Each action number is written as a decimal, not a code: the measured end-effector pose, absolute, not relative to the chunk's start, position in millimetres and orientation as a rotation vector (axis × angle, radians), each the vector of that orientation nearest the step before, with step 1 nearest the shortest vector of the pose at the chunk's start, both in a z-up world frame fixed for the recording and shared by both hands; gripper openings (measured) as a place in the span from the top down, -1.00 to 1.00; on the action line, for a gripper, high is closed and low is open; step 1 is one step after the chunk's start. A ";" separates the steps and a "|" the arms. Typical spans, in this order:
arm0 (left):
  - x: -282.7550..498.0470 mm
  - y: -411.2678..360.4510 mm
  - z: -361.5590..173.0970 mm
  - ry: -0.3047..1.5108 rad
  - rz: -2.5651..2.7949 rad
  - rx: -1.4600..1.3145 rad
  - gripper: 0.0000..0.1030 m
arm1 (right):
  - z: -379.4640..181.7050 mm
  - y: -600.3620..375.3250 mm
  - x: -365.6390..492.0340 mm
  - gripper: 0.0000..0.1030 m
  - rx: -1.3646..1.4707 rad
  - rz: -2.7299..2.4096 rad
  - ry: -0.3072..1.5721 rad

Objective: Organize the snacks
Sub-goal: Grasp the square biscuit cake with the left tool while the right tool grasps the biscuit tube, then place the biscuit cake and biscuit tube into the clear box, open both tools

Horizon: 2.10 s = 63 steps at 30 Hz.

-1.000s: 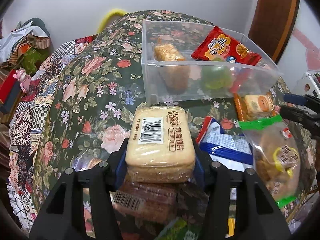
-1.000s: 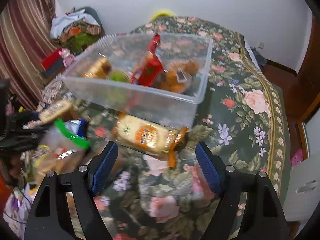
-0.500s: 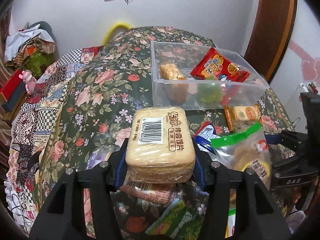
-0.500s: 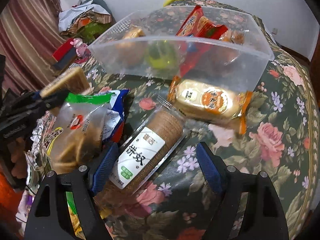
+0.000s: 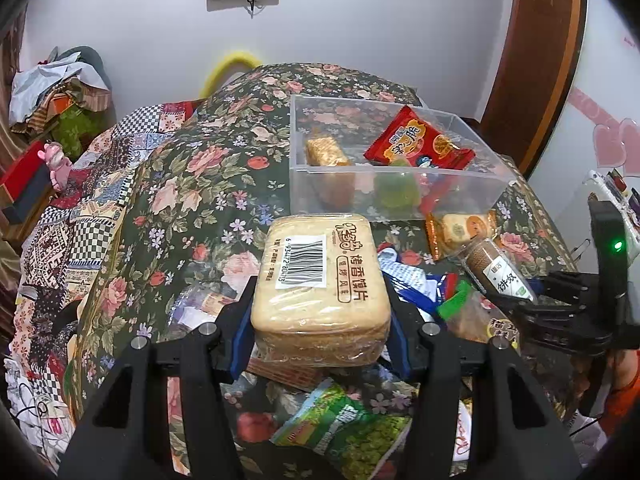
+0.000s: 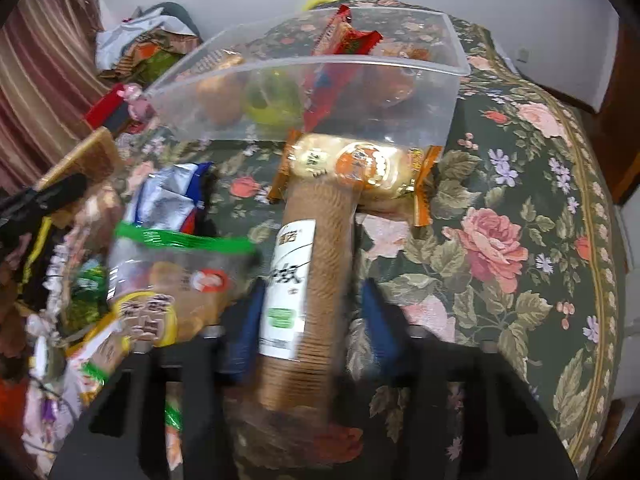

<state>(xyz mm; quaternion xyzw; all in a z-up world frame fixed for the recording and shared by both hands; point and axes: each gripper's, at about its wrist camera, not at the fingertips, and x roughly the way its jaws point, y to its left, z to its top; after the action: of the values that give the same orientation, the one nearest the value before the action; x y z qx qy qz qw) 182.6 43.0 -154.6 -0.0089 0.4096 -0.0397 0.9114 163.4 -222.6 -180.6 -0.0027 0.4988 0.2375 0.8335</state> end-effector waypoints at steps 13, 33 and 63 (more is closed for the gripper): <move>192.3 32.2 -126.1 0.779 -0.094 -0.032 -0.06 | -135.9 -256.3 149.6 0.39 0.035 0.470 0.911; 277.5 2.4 -97.2 0.721 -0.120 -0.061 -0.06 | -72.3 -250.6 214.2 0.39 0.095 0.425 0.697; 350.1 -22.2 -156.5 0.893 -0.092 -0.014 -0.09 | -116.3 -229.4 278.4 0.23 0.006 0.357 0.801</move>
<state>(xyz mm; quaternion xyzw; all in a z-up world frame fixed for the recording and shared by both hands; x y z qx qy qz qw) 350.1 -22.2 -156.5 -0.0069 0.4318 -0.0445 0.9009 278.4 -229.4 -116.3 0.0028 0.3878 0.1730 0.9053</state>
